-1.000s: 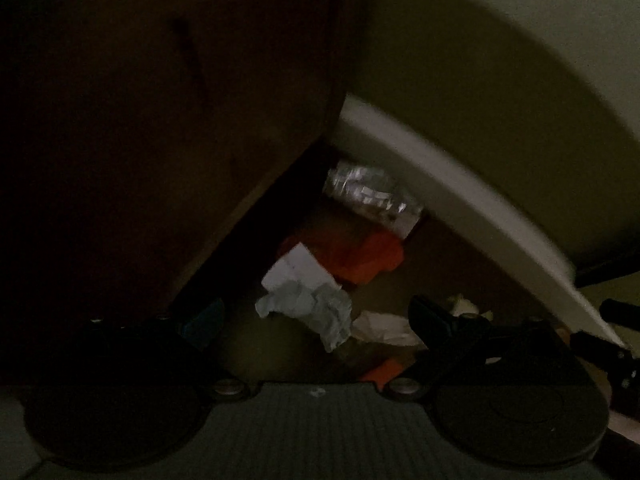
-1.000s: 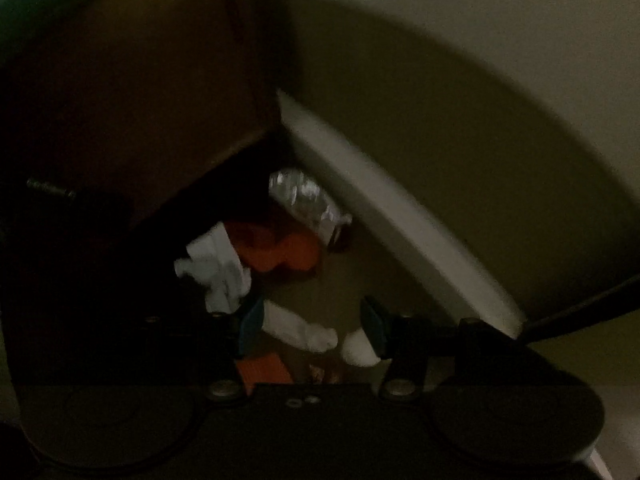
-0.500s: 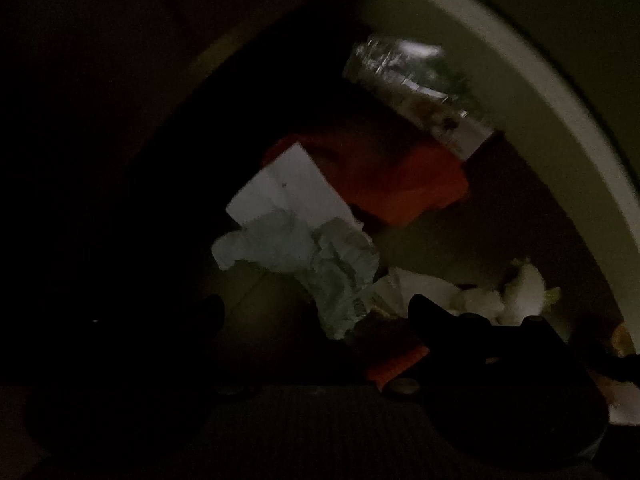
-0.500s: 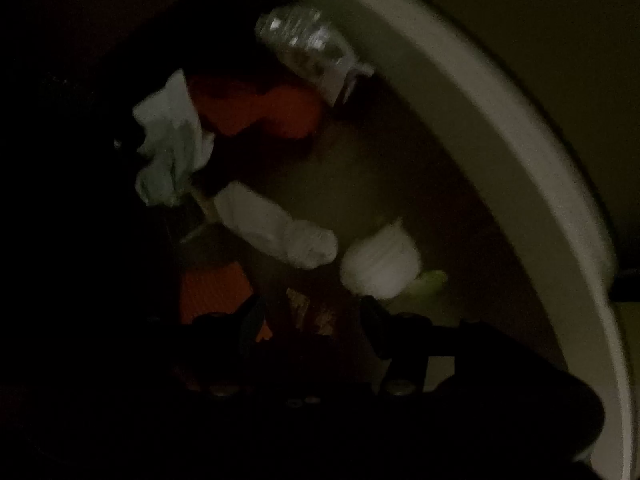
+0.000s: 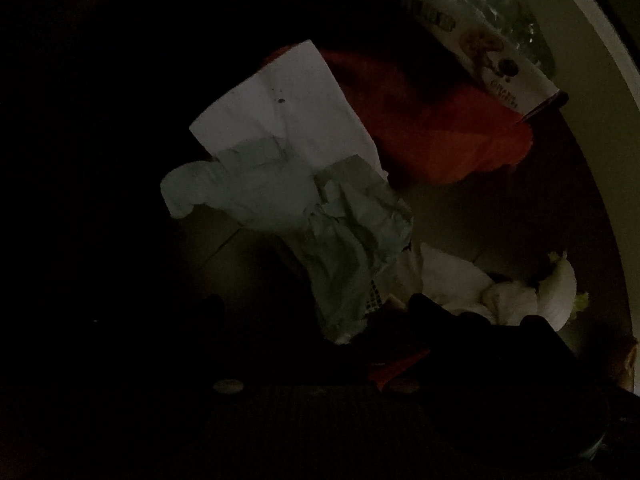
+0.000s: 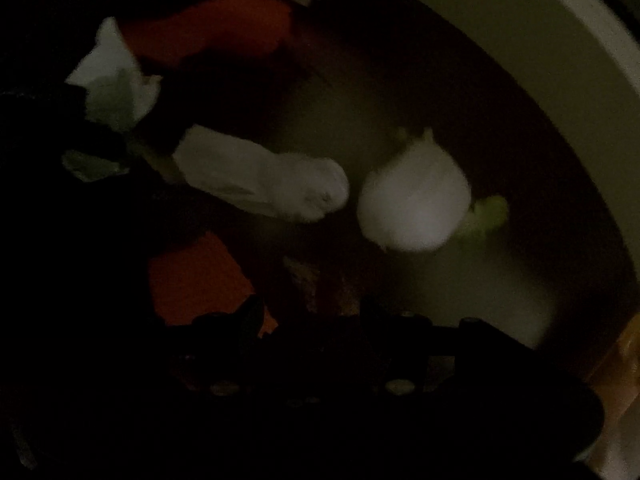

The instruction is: Collect trash

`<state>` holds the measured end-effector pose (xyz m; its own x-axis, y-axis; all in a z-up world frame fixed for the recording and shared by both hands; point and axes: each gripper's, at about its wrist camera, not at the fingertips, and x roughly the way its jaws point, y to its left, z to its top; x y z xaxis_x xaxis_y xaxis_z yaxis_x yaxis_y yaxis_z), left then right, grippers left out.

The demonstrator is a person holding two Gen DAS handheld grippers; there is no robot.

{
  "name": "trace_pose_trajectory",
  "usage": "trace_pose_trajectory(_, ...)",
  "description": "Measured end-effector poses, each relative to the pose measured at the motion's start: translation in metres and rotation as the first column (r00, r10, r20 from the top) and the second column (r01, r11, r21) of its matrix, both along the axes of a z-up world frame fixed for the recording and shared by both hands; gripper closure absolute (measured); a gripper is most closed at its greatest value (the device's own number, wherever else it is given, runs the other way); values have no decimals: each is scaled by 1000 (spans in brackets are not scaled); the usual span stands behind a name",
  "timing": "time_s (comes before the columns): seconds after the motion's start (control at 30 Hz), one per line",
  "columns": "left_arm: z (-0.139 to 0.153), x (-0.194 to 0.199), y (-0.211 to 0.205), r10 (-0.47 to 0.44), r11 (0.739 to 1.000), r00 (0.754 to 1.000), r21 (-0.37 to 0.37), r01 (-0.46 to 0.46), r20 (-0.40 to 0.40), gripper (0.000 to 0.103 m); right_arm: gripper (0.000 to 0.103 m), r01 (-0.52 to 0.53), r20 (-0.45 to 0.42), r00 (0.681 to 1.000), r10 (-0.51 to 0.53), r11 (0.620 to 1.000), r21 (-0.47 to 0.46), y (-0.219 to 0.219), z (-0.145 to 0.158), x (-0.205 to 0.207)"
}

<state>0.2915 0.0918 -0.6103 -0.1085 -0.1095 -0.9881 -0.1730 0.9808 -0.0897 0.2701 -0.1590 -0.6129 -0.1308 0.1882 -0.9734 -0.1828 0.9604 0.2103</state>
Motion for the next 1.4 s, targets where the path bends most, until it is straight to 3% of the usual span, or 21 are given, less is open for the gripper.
trace_pose_trajectory(0.23,-13,-1,6,30,1000,999,3,-30,-18,8,51,94,-1,996,-94,996,0,2,-13,1)
trace_pose_trajectory(0.37,-22,-2,12,91,996,994,-17,-92,-55,29,51,114,-1,993,-114,993,-16,2,-17,6)
trace_pose_trajectory(0.5,-22,-3,11,94,995,994,-37,-96,-50,48,52,116,-11,993,-117,993,-12,3,-19,10)
trace_pose_trajectory(0.57,-23,-5,8,88,995,995,-41,-89,-44,66,53,104,-5,995,-104,994,-15,5,-19,9)
trace_pose_trajectory(0.6,-22,-6,8,86,995,995,-45,-88,-45,70,55,99,-3,995,-99,995,-20,5,-19,9)
trace_pose_trajectory(0.63,-22,-6,7,86,995,995,-52,-89,-44,74,67,92,1,996,-92,995,-30,6,-18,9)
trace_pose_trajectory(0.67,-21,-6,8,87,995,995,-53,-89,-39,77,69,85,4,996,-85,995,-42,7,-19,10)
trace_pose_trajectory(0.93,1,-7,13,45,998,999,-47,-45,-9,87,72,40,45,998,-37,997,-59,12,-5,8)
trace_pose_trajectory(1.1,21,-14,17,28,998,1000,-58,-29,-7,90,72,31,87,996,-27,998,-46,10,28,7)
trace_pose_trajectory(1.17,35,-17,19,10,998,1000,-60,-10,-3,98,72,28,109,994,-23,999,-41,10,44,8)
trace_pose_trajectory(1.3,50,-25,16,-33,998,999,-61,33,3,98,72,13,143,990,-8,999,-31,8,72,8)
trace_pose_trajectory(1.4,50,-27,19,-28,996,1000,-87,27,-3,98,72,2,148,989,2,1000,-31,14,77,5)
